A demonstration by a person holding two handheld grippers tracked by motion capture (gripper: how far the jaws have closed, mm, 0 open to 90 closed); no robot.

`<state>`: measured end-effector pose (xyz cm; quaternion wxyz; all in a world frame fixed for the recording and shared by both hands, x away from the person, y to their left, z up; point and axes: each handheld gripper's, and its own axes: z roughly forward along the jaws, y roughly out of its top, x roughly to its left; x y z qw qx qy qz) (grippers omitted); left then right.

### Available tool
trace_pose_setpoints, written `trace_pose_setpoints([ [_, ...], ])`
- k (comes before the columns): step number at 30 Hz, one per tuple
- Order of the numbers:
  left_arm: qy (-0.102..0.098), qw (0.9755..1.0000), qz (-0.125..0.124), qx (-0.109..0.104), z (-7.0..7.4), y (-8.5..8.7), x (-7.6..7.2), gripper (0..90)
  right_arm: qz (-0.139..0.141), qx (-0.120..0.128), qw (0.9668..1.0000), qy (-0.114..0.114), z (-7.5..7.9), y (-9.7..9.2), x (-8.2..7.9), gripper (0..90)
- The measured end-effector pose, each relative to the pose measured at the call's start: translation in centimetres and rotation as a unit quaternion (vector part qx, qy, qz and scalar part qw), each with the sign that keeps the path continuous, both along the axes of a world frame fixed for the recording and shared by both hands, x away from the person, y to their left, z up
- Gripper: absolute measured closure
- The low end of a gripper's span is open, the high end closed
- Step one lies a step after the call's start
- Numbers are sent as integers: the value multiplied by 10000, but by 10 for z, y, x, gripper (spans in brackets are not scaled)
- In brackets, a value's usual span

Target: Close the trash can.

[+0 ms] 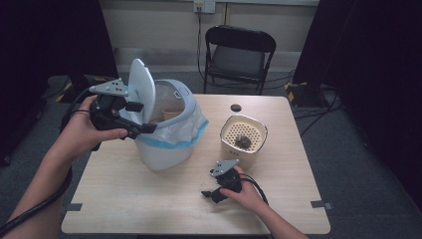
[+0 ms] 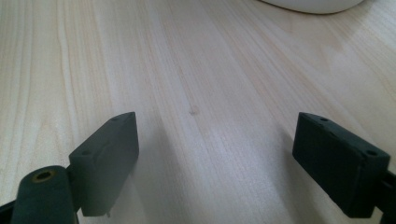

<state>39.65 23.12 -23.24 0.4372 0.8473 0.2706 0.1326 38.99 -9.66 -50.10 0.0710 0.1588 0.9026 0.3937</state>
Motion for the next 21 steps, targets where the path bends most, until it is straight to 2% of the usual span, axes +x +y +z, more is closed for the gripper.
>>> trace_pose_setpoints([
  [7,19,10000,-18,-3,1,-6,9,177,-2,1,10000,2,0,0,0,139],
  [11,83,10000,47,-14,1,-5,14,264,0,-1,10000,-2,0,0,0,139],
  [17,117,9997,211,-101,2,4,18,476,2,-1,10000,-2,0,0,0,139],
  [21,144,9993,343,-69,0,5,21,501,-8,4,10000,0,0,0,0,139],
])
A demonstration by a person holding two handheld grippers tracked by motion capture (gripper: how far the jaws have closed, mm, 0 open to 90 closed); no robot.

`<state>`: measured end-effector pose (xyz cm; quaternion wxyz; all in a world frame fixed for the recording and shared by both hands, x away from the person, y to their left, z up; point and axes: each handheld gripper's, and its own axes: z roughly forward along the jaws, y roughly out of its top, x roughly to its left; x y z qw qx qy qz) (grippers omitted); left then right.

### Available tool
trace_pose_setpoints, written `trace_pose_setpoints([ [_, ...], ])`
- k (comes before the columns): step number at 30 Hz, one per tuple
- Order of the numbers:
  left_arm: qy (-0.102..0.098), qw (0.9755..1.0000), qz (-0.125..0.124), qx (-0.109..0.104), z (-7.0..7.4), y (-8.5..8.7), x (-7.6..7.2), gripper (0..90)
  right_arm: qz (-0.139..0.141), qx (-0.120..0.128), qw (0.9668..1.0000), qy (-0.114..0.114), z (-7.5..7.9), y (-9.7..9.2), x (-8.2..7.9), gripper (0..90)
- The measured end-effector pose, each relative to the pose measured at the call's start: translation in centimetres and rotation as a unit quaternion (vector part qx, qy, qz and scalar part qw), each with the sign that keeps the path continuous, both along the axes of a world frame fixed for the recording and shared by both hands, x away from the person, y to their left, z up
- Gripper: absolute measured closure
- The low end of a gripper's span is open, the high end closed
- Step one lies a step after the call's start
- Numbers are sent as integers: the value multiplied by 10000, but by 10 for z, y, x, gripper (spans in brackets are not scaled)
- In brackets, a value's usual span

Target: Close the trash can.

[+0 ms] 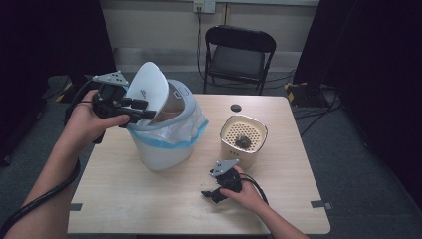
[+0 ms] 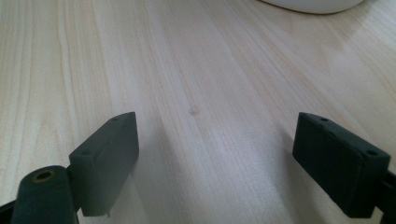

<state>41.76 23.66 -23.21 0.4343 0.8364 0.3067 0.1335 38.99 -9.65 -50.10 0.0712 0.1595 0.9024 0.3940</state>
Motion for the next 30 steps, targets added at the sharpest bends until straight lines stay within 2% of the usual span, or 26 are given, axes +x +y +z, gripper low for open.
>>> trace_pose_setpoints([
  [4,-32,10000,-2,49,1,-3,2,498,-1,0,10000,3,0,0,0,139],
  [8,-76,9999,10,-68,4,-7,4,497,5,0,10000,3,0,0,0,139],
  [12,-43,9999,-3,132,3,-15,8,502,1,1,10000,7,0,0,0,139],
  [16,7,9998,13,209,0,-21,14,509,3,0,10000,6,0,0,0,139],
  [22,115,9990,40,436,-7,-30,24,511,0,1,10000,8,0,0,0,139],
  [28,118,9989,226,384,-10,-35,36,510,18,-4,10000,-2,0,0,0,138],
  [30,125,9985,270,467,-9,-37,39,512,14,-5,10000,-10,0,0,0,138],
])
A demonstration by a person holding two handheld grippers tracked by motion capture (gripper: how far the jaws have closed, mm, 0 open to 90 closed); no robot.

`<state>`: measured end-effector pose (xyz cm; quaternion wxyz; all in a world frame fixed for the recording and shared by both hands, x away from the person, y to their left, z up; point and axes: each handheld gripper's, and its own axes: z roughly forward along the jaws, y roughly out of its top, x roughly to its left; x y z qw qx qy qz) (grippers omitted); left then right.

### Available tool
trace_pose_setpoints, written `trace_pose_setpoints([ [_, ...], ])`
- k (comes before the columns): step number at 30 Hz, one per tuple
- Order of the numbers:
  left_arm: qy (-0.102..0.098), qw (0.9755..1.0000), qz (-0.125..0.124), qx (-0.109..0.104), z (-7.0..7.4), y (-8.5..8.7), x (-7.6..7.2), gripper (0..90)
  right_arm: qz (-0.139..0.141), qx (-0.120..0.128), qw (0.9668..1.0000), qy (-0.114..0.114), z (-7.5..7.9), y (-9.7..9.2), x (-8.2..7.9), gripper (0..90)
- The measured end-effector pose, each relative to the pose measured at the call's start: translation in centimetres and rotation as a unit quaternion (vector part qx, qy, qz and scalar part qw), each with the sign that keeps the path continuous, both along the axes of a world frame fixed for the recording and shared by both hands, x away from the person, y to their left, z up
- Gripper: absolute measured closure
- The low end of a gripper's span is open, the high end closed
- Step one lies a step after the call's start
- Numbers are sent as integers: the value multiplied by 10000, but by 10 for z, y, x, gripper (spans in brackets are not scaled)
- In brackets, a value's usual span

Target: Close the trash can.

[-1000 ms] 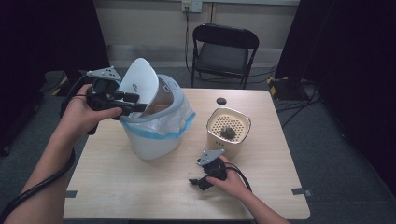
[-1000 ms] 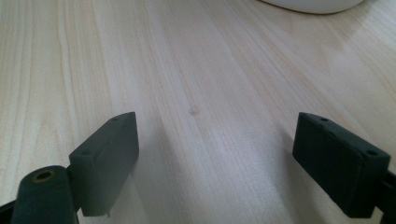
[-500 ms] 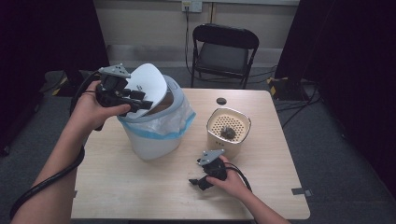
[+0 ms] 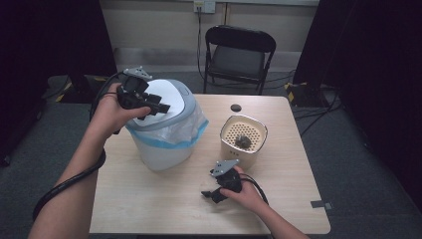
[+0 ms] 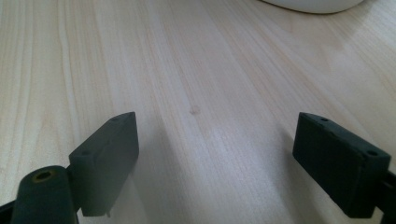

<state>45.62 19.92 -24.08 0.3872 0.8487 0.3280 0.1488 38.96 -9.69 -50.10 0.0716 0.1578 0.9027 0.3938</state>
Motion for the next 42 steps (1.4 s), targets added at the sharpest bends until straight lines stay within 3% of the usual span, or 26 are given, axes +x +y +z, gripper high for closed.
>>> trace_pose_setpoints([
  [8,-24,9997,121,217,1,-6,0,517,9,-1,10000,9,0,0,0,138],
  [27,-12,9999,141,91,-3,-10,4,524,30,-12,10000,6,0,0,-1,129],
  [29,31,9998,138,-105,-4,-8,5,491,31,-12,10000,5,0,0,-1,129],
  [31,-17,9995,45,-328,-8,-8,4,395,32,-13,10000,1,0,0,0,129],
  [34,-5,9994,1,-350,-8,-8,3,339,21,-19,10000,10,0,0,-1,129],
  [36,-1,9996,119,-249,-7,-10,3,267,21,-19,10000,12,0,0,-1,129],
  [39,55,9999,82,-122,-4,-13,2,202,14,-17,10000,7,0,-1,-1,129],
  [42,36,9996,55,-265,-1,-14,0,200,-4,-13,10000,18,0,-1,-2,129],
])
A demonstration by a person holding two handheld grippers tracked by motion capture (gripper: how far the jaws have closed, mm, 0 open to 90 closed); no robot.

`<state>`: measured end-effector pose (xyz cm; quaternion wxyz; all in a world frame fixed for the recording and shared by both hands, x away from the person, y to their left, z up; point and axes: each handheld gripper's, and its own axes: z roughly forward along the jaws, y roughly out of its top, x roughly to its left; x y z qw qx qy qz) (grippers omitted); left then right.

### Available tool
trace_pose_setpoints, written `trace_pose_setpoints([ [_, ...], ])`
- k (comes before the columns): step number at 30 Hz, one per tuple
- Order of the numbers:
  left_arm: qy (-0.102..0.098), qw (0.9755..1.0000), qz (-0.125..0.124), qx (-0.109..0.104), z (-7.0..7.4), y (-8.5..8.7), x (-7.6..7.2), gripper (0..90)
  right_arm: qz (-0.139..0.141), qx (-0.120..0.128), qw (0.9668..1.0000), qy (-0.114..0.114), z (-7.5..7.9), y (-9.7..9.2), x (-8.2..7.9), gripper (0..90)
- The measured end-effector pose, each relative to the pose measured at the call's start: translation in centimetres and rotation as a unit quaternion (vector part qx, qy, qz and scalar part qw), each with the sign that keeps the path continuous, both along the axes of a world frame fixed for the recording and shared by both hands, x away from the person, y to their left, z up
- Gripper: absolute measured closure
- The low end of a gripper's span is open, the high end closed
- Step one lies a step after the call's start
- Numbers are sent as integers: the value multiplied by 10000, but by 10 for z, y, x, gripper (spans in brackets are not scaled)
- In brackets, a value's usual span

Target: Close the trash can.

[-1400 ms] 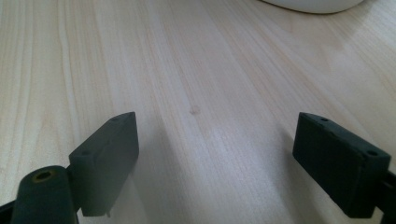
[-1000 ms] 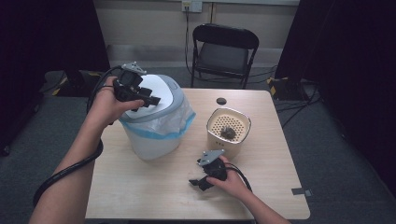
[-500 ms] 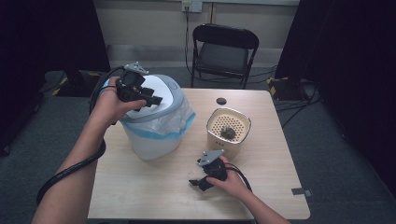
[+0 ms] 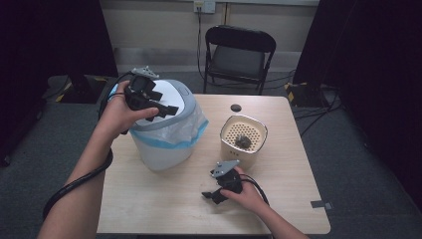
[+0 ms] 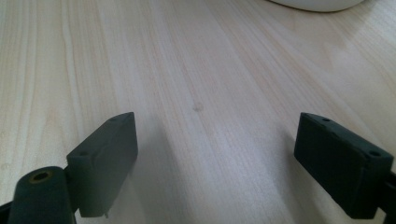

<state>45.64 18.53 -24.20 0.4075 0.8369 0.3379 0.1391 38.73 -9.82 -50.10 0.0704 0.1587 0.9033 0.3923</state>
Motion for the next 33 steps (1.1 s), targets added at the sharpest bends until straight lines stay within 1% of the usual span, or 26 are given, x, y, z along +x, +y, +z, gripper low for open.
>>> trace_pose_setpoints([
  [2,-6,10000,-36,-12,2,-1,-2,183,15,-4,10000,-19,0,-1,0,129],
  [3,22,10000,-52,-20,3,-2,-3,179,21,6,10000,-10,0,-1,0,129],
  [4,40,9999,-116,-20,3,-2,-4,178,-3,1,10000,-3,0,-1,-1,129],
  [6,76,9998,-145,-104,5,-3,-6,169,0,3,10000,-5,0,-1,-1,128],
  [7,67,9997,-197,-131,6,-4,-6,168,2,5,10000,-10,0,-1,-1,129],
  [8,63,9996,-185,-179,7,-4,-8,167,1,5,10000,-11,0,-1,-1,129],
  [9,91,9996,-200,-170,9,-5,-9,167,2,5,10000,-12,0,-1,-1,129],
  [10,85,9995,-216,-233,9,-5,-10,167,2,5,10000,-10,0,-1,-1,129],
  [11,99,9994,-221,-242,10,-6,-11,167,-2,5,10000,-7,0,-1,-1,129],
  [12,83,9995,-245,-206,10,-6,-12,167,-4,5,10000,-5,0,-1,-1,129],
  [14,118,9990,-320,-284,10,-8,-14,165,-4,5,10000,-2,0,-1,-1,129],
  [15,100,9990,-325,-298,10,-9,-15,165,-3,4,10000,-4,0,-1,-1,129],
  [17,130,9986,-414,-314,11,-11,-18,165,-1,5,10000,-7,0,-1,-1,129],
  [18,116,9983,-444,-362,11,-13,-19,165,-7,3,10000,2,0,-1,-1,129],
  [19,98,9984,-458,-328,12,-15,-20,165,-6,4,10000,2,0,-1,-1,129],
  [21,115,9980,-510,-352,11,-17,-22,165,-4,4,10000,0,0,-1,-1,128],
  [24,123,9976,-608,-311,10,-22,-25,165,-5,3,10000,0,0,-1,-1,129],
  [26,156,9971,-656,-343,10,-25,-27,165,-7,3,10000,2,0,-1,-1,129],
  [29,154,9963,-770,-345,9,-30,-29,165,-9,3,10000,8,0,-1,-1,129],
  [31,167,9963,-772,-336,6,-34,-31,165,-8,3,10000,6,0,-1,-1,128],
  [32,162,9962,-809,-289,6,-35,-31,165,-6,3,10000,0,0,-1,-1,129],
  [33,192,9958,-827,-349,3,-37,-32,165,-7,4,10000,1,0,-1,-1,129],
])
